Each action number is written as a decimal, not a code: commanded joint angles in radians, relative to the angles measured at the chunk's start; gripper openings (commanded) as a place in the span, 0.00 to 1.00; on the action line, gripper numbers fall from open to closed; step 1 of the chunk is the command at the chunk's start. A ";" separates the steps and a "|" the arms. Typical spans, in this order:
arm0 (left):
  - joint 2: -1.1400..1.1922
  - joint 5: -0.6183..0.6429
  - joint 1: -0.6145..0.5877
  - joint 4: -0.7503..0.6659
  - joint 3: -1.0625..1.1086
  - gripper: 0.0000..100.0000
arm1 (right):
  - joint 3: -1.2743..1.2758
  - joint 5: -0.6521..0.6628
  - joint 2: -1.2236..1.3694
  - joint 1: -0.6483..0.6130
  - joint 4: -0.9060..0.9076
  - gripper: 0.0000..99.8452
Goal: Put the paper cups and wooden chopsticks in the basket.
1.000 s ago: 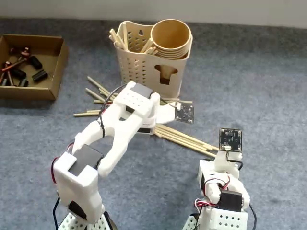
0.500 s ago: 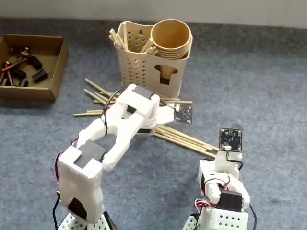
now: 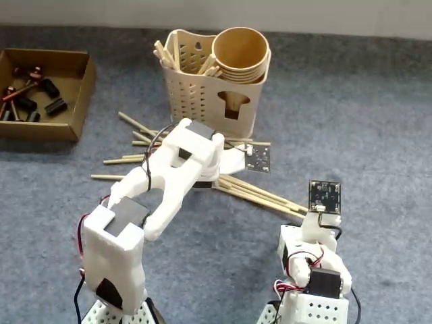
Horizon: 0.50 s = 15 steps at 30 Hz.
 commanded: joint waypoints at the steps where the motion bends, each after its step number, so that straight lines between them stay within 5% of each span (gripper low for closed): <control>1: -0.038 0.041 -0.004 0.080 -0.045 0.05 | 0.127 -0.002 -0.005 0.010 -0.030 0.01; 10: -0.236 0.057 0.001 0.196 -0.090 0.00 | 0.127 -0.002 -0.005 0.010 -0.030 0.01; 15: -0.308 0.166 0.002 0.195 -0.093 0.01 | 0.127 -0.002 -0.005 0.010 -0.030 0.01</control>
